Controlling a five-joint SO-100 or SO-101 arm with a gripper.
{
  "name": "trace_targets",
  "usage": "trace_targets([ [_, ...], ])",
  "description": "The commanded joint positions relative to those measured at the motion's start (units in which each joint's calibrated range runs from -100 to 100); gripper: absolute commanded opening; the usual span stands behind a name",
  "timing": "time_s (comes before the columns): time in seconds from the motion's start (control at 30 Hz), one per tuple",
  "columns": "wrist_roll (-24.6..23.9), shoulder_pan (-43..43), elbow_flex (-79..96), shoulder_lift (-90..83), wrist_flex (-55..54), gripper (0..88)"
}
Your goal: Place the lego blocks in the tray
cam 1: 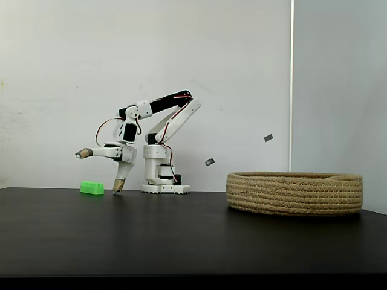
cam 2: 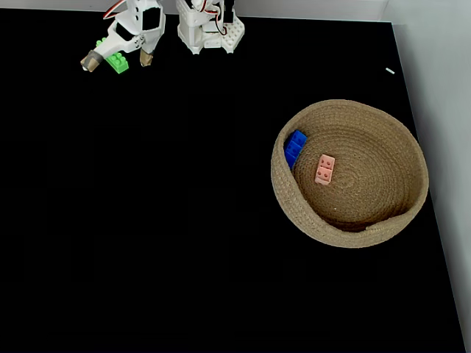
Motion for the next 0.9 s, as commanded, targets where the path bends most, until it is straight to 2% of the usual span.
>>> trace_targets([
  [0.0,0.9,1.8,1.4,-3.1,-0.6,67.3],
  [0.17,2.1,5.2,3.1,-8.1,-2.3,68.0],
  [0.3,0.7,5.3,2.4,-6.9,-6.4,68.4],
  [0.6,-3.6,1.5,-11.0,14.1,-5.2,67.1],
  [0.73,-5.4,1.0,-12.0,19.1,-4.8,54.3],
  [0.87,-4.2,0.9,-11.0,18.9,-4.2,40.3],
])
